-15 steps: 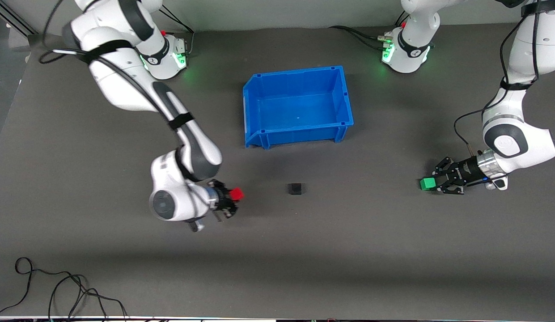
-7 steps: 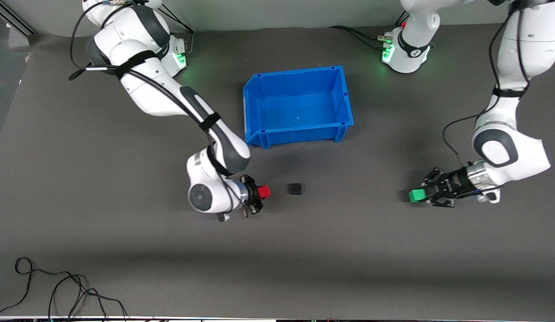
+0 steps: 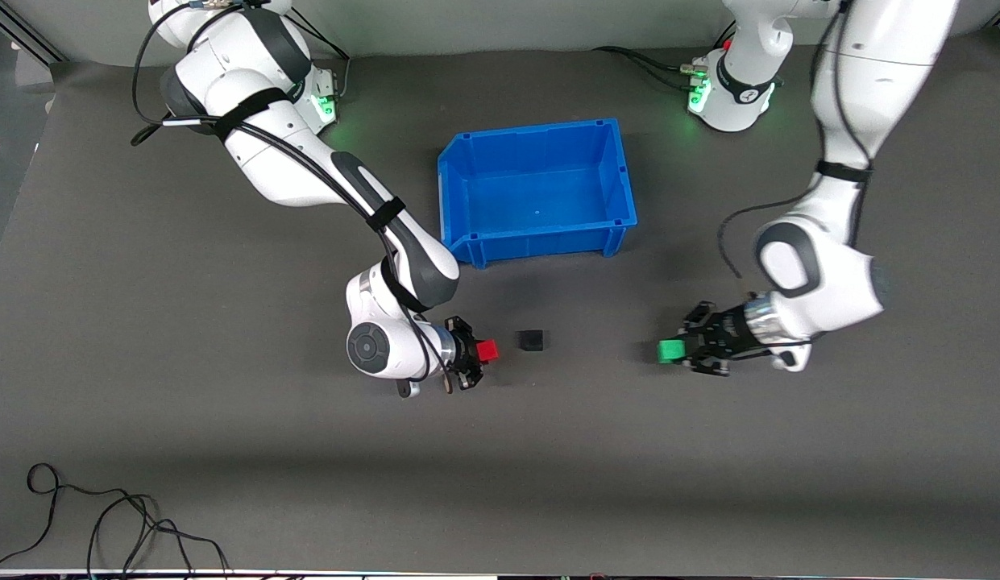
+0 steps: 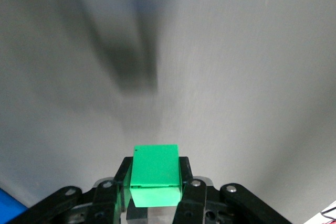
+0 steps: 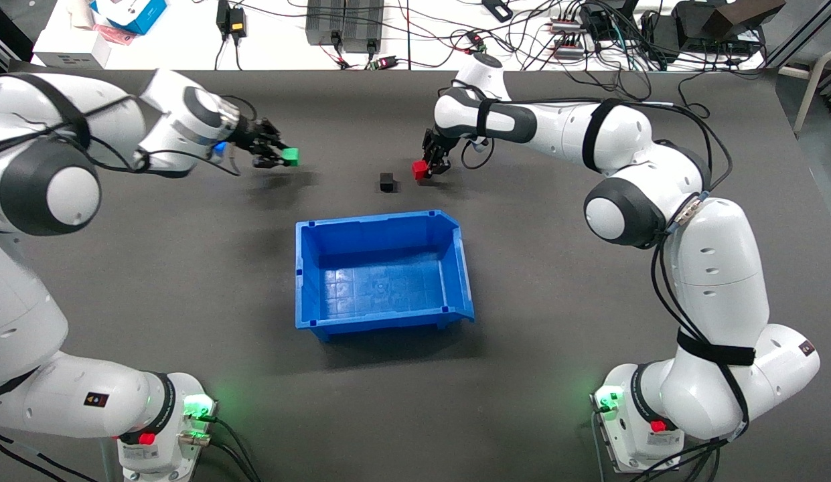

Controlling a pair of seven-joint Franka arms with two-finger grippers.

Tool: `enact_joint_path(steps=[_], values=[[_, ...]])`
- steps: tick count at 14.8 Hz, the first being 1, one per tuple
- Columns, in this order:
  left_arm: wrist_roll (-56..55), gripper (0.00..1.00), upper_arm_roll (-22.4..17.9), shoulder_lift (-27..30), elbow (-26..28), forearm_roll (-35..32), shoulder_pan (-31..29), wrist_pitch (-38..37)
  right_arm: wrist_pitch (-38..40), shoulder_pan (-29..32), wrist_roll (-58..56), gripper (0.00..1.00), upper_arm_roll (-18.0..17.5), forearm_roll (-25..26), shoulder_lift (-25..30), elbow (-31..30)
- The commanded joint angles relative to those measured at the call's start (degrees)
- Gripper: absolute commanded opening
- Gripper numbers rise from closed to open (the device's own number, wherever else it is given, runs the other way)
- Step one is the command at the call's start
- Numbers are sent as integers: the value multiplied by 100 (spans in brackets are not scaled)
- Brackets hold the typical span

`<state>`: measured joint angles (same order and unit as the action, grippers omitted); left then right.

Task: Attach green and red cubes to black cube
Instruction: 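Carry the red cube and green cube toward the black cube, then press the red and green cubes against the black cube, open both grippers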

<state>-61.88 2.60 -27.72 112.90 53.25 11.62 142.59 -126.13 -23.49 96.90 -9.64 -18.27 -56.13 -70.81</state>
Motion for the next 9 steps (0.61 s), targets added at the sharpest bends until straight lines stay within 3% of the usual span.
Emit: enact_joint_path(steps=[1,4,9], values=[[-569,16,-102,30,92,89,734,487,-105,-190,267,8,-20,-133,-170,216],[-764,16,-111,-198,-56,447,1402,1119,-456,-340,417,8,-20,-133,-258,207],[-887,15,-111,-734,-576,835,1931,1209,-465,-385,400,9,-20,-133,-284,208]])
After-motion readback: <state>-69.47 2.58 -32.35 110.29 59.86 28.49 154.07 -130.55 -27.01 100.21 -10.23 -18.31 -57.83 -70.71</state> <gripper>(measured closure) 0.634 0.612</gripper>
